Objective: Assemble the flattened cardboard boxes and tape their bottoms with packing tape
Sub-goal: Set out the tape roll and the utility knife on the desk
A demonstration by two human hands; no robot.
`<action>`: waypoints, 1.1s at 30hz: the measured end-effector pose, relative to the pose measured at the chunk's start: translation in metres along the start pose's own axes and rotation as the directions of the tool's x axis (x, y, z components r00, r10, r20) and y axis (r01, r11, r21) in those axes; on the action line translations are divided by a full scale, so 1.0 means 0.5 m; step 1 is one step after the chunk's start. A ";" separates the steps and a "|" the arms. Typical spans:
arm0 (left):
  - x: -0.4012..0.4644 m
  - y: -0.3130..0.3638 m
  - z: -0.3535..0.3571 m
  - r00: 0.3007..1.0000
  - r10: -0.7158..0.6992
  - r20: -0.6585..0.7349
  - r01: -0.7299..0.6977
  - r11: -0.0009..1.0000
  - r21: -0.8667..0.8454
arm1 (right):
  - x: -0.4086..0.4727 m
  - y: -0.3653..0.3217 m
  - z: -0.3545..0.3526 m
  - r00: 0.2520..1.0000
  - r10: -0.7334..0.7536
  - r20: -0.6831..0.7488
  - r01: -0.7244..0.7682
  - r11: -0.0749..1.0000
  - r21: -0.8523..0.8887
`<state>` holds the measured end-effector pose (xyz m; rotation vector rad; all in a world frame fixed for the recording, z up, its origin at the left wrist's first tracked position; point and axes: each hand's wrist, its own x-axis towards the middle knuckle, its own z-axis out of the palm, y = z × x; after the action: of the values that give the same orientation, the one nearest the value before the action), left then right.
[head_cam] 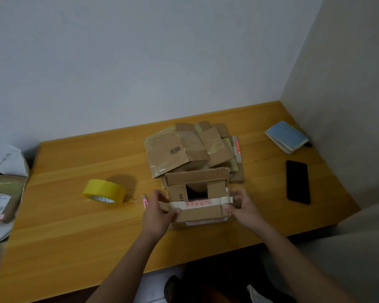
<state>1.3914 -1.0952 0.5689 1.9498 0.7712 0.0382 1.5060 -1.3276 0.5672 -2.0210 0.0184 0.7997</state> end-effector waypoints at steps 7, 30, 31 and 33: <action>0.022 -0.013 -0.003 0.970 0.211 0.120 -0.236 0.936 0.260 | 0.013 -0.031 -0.006 0.982 -0.171 0.084 0.183 0.970 -0.163; 0.025 -0.007 0.011 0.998 -0.007 0.068 0.007 1.000 -0.013 | 0.028 -0.003 -0.013 0.962 -0.270 -0.034 0.258 0.944 -0.204; 0.026 -0.008 0.015 0.999 -0.030 0.033 0.031 0.999 -0.039 | 0.027 -0.001 -0.002 0.963 -0.257 -0.083 0.244 0.959 -0.145; 0.025 -0.005 0.020 0.995 -0.094 -0.031 0.089 0.989 -0.121 | 0.024 0.001 0.018 0.953 -0.248 -0.175 0.241 0.969 -0.062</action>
<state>1.4036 -1.0960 0.5581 1.8034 0.8623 0.0631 1.5103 -1.3175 0.5571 -2.0786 -0.1428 0.4608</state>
